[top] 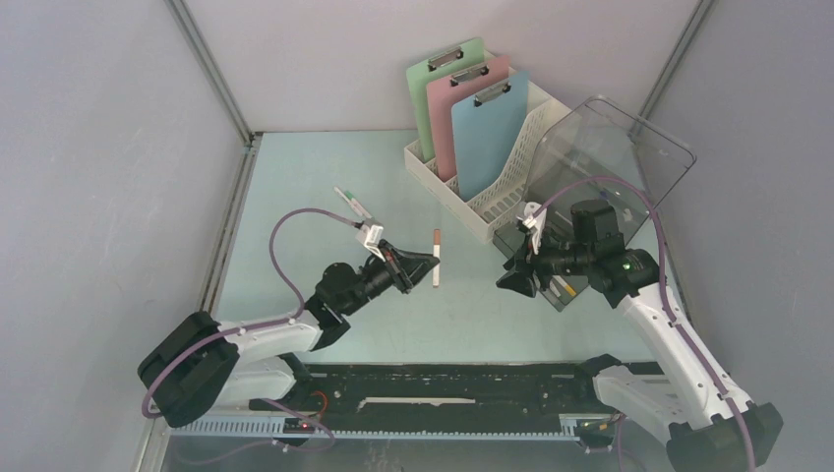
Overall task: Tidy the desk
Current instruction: Place the stationery in the drawer.
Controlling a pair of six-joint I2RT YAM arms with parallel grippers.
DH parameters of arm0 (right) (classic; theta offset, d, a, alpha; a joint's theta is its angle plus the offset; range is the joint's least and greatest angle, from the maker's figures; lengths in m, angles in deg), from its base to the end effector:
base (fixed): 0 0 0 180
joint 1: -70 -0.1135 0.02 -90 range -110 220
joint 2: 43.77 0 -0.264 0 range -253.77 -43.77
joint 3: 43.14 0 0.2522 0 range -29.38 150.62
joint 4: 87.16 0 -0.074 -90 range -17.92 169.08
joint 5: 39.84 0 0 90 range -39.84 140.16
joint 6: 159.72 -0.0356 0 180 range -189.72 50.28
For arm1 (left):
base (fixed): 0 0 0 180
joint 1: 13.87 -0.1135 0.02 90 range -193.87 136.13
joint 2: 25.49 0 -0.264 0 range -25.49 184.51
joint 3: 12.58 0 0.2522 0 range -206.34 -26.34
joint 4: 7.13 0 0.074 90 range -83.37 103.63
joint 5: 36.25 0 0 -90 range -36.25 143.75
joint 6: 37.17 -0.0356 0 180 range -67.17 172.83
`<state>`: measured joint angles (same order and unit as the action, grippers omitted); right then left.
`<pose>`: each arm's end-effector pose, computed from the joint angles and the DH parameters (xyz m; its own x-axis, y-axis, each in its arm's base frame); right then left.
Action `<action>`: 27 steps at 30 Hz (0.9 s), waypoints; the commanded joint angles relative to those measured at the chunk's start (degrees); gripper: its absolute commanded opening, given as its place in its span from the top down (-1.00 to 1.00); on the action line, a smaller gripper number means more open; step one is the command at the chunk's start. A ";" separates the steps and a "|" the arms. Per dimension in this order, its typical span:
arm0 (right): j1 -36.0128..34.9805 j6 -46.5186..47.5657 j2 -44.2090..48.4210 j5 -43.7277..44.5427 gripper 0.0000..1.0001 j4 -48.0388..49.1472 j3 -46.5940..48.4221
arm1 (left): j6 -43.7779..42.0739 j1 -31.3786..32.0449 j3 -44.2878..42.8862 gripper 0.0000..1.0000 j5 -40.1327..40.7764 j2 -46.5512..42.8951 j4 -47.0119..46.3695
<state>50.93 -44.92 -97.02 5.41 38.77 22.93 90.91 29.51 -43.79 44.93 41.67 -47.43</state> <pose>0.1644 0.0833 0.3155 -0.2585 -0.4046 -0.8772 -0.9261 0.3620 0.1060 0.1638 -0.1623 0.2170 -0.4437 -0.4192 -0.7921 0.6557 0.4506 -0.6058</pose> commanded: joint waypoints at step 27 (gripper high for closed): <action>1.56 -23.28 -2.78 -2.76 -0.11 10.82 1.98 | -7.16 20.17 -12.84 1.00 16.01 17.15 -13.84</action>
<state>52.39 -64.59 -100.08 -0.06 46.13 23.83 85.25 48.46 -53.89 59.72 57.45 -57.57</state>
